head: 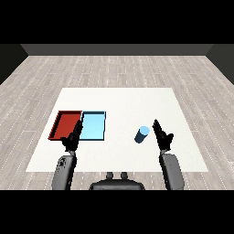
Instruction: Pick the blue can and put it in the blue box
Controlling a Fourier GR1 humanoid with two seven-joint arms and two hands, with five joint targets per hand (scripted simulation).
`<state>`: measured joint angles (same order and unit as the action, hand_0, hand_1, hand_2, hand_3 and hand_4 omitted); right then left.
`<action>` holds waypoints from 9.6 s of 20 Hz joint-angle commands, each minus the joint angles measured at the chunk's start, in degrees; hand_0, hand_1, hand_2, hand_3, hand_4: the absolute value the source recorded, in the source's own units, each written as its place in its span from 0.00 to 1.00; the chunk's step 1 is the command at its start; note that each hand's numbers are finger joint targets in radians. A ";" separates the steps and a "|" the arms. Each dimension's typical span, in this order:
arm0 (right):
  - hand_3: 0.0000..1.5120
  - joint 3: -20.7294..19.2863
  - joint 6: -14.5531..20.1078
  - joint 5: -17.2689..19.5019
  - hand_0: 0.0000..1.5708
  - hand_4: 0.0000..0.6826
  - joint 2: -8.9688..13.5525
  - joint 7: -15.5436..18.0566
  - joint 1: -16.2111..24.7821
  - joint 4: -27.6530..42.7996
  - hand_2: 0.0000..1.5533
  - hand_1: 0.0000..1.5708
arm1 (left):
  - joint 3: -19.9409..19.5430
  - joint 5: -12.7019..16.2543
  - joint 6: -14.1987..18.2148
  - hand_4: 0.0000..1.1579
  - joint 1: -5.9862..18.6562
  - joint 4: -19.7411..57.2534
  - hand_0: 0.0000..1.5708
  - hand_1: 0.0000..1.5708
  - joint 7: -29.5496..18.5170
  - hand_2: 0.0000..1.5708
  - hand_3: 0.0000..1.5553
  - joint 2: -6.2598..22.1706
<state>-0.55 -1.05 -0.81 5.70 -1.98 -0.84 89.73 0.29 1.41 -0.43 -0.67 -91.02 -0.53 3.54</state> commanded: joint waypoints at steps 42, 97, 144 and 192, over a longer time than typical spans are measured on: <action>0.00 -7.41 -8.97 -8.73 0.00 0.00 -0.56 19.44 -7.73 -18.93 0.00 0.00 | -6.30 7.95 -9.63 0.00 -0.09 -0.50 0.00 0.00 -17.23 0.00 0.00 1.71; 0.95 8.04 11.90 -1.60 0.93 0.93 -4.90 5.85 -19.34 -5.01 0.94 0.93 | 4.12 8.36 -6.35 0.00 4.35 0.86 0.00 0.00 -8.73 0.00 0.00 -3.50; 0.94 24.42 16.36 -2.74 0.91 0.90 -5.69 12.74 -19.56 -6.62 0.95 0.91 | 28.64 18.17 17.28 0.00 24.39 26.04 0.00 0.00 -14.79 0.00 0.00 -3.54; 0.00 25.97 18.63 -13.13 0.00 0.00 -4.42 9.68 -28.99 -12.53 0.00 0.00 | 29.87 20.89 32.97 0.90 30.00 29.52 1.00 1.00 -23.41 0.99 0.94 -3.51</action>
<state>26.91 18.28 -14.56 1.00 11.27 -29.17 76.61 31.45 21.04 30.67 28.50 -62.01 -19.31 0.48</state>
